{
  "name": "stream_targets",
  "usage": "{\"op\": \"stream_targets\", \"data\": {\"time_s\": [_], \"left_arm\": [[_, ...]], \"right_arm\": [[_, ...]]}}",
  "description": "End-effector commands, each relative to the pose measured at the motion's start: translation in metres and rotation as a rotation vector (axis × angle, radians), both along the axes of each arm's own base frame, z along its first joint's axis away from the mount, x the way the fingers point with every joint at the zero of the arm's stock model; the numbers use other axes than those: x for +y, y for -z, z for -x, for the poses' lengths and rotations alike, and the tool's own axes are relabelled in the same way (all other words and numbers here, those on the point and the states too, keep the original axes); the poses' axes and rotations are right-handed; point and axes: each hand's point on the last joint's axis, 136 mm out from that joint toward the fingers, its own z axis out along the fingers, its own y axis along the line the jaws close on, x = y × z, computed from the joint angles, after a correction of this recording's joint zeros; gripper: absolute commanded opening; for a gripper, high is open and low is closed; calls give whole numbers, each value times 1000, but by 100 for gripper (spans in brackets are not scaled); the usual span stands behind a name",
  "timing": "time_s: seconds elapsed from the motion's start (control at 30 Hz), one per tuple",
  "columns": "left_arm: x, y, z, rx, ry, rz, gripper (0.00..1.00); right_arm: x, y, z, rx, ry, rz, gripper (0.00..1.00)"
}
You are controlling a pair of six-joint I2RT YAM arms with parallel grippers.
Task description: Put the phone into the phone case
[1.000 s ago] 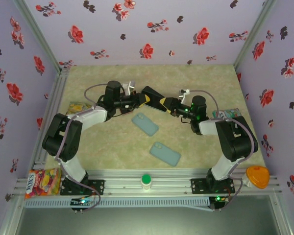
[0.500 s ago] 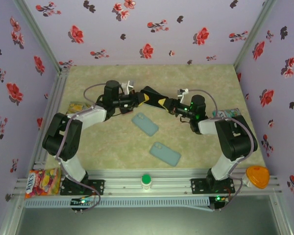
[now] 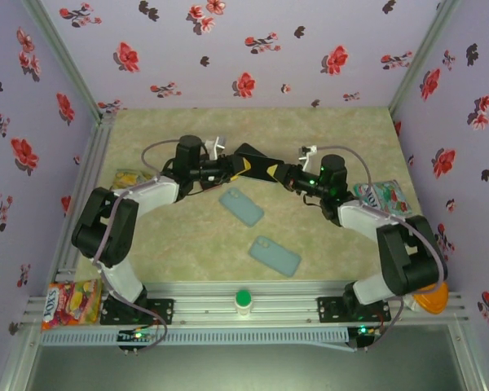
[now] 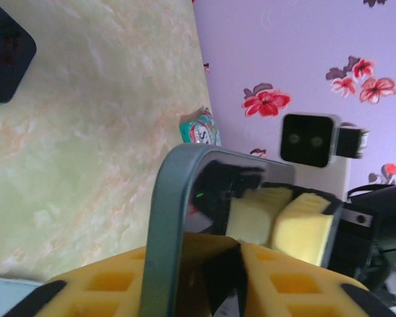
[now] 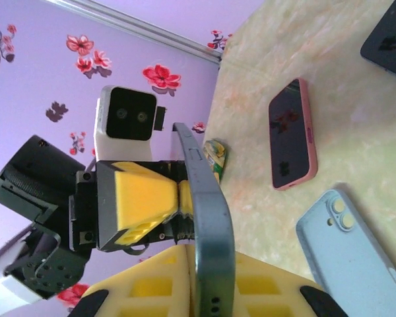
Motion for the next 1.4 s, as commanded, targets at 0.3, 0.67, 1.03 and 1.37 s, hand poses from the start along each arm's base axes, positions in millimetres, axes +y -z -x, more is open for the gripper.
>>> {"op": "stream_targets", "data": {"time_s": [0.3,0.67,1.03,1.37], "left_arm": [[17,13,-21,-81,-112,-139,42],[69,19,-33,-89,-238,-221,43],[83,26,-30,-89,-249,-248,44],[94,77,-10,-35,-221,-392,44]], "right_arm": [[6,-4,35,-72,-49,161,0],[9,-4,45,-64,-62,191,0],[16,-4,42,-66,-72,185,0],[8,4,44,-27,-24,209,0]]}}
